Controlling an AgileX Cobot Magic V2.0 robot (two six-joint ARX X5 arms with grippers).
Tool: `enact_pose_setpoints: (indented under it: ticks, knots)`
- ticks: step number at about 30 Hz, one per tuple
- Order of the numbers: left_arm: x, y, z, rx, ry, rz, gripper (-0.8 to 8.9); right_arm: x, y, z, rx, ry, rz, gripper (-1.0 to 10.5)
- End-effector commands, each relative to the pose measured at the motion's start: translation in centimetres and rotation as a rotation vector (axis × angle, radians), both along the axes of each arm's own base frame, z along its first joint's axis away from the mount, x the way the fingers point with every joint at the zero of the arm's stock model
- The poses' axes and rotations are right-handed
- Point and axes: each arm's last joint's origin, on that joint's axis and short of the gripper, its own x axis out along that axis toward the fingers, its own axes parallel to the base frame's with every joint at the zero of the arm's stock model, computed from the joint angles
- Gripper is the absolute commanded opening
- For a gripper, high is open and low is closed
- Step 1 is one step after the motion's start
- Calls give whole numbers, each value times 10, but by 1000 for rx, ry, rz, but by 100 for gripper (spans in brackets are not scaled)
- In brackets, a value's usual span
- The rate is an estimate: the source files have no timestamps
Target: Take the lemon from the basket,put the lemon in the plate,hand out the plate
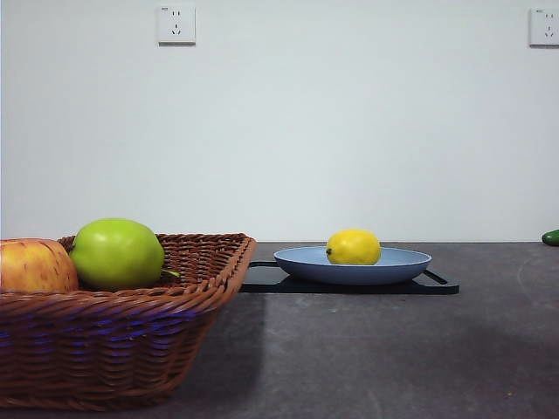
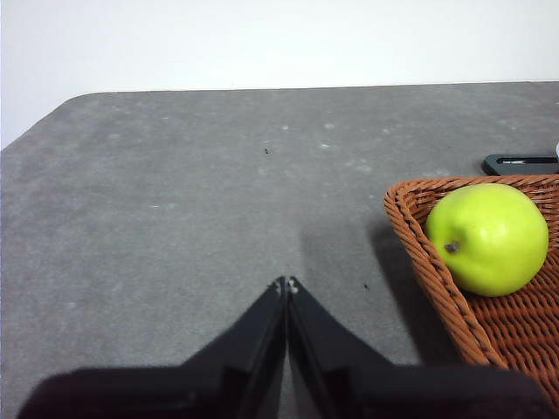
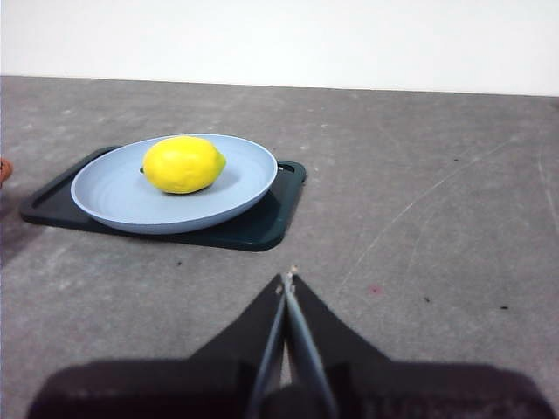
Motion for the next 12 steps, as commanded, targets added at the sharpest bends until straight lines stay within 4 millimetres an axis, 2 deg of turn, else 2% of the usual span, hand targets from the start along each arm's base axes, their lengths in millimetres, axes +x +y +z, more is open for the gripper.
enact_pose_setpoints:
  ticks: [1, 12]
  knots:
    - [0, 0, -3, -6, 3, 4, 8, 0, 0, -2, 64, 25, -10, 3]
    - [0, 0, -3, -6, 3, 4, 8, 0, 0, -2, 67, 25, -15, 3]
